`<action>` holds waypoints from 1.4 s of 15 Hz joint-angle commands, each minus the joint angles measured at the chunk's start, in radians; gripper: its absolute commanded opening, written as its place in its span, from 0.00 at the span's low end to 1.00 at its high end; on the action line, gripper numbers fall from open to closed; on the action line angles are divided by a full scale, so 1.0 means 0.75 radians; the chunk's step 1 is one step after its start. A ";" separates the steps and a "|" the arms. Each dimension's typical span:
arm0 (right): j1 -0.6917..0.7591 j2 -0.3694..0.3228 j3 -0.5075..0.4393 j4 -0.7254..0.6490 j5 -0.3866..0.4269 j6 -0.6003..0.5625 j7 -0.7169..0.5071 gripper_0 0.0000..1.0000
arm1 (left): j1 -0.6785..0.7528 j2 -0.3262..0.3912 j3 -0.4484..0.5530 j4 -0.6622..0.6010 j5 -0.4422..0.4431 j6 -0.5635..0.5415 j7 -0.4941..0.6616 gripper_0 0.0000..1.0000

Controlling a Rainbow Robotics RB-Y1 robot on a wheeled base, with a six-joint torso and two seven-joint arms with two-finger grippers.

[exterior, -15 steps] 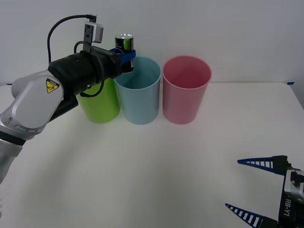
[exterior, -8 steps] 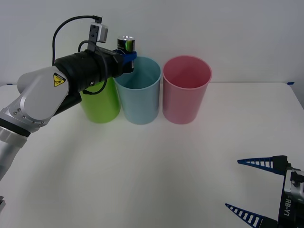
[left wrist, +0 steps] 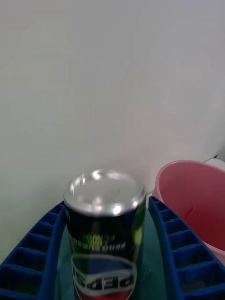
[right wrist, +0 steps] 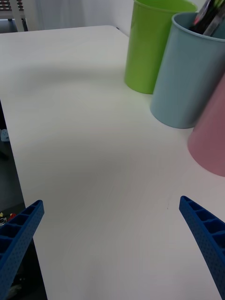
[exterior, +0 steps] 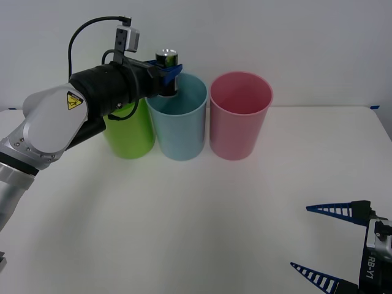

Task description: Put cans in the blue bin and PET bottles in the pink bin and trash in the green bin.

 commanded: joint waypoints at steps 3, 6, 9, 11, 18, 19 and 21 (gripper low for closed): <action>0.000 0.000 0.000 0.000 0.000 0.000 0.000 1.00 | 0.000 0.015 0.000 -0.016 0.059 0.026 -0.053 1.00; 0.000 0.000 0.000 0.000 0.000 0.000 0.000 1.00 | 0.000 0.015 0.000 -0.014 0.069 0.048 -0.080 1.00; 0.000 0.000 0.000 0.000 0.000 0.000 0.000 1.00 | -0.002 0.015 0.000 -0.014 0.078 0.050 -0.073 1.00; 0.000 0.000 0.000 0.000 0.000 0.000 0.000 1.00 | -0.002 0.015 0.000 -0.014 0.080 0.050 -0.073 1.00; 0.000 0.000 0.000 0.000 0.000 0.000 0.000 1.00 | -0.090 0.083 0.004 -0.040 0.360 0.073 -0.110 1.00; 0.000 0.000 0.000 0.000 0.000 0.000 0.000 1.00 | -0.088 0.124 0.006 -0.071 0.407 0.091 -0.116 1.00; 0.000 0.000 0.000 0.000 0.000 0.000 0.000 1.00 | -0.074 0.234 0.004 -0.132 0.566 0.091 -0.135 1.00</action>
